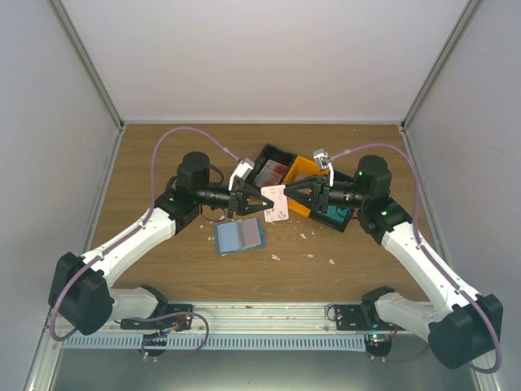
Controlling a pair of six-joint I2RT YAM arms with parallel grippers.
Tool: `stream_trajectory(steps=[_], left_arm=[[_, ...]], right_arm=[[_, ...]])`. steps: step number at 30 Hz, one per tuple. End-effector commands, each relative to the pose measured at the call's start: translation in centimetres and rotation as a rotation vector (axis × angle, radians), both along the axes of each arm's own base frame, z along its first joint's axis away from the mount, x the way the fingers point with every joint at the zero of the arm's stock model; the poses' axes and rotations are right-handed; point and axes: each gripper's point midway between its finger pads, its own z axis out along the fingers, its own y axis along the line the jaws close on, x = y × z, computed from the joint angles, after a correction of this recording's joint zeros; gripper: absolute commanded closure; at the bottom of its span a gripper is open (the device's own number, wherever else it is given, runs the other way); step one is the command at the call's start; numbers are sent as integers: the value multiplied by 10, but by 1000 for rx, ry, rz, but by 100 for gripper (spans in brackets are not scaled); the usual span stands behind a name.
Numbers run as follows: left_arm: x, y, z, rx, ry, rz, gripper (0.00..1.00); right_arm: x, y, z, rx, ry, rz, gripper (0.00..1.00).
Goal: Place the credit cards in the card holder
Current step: Pick up the credit card from the storage box.
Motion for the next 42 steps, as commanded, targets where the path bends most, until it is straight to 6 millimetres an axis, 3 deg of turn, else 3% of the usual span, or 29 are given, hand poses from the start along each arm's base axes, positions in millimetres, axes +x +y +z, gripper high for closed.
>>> stream_trajectory(steps=[1, 12, 32, 38, 42], left_arm=[[-3, 0, 10, -29, -59, -14, 100], [-3, 1, 5, -25, -51, -8, 100], [-1, 1, 2, -28, -54, 6, 100], [-2, 1, 2, -29, -52, 3, 100], [0, 0, 4, -32, -41, 6, 100]], right_arm=[[2, -1, -1, -2, 7, -9, 73], [9, -3, -11, -6, 36, -61, 83], [12, -3, -27, -15, 95, -79, 89], [8, -1, -26, -7, 89, -47, 88], [-5, 5, -25, -3, 79, 53, 81]])
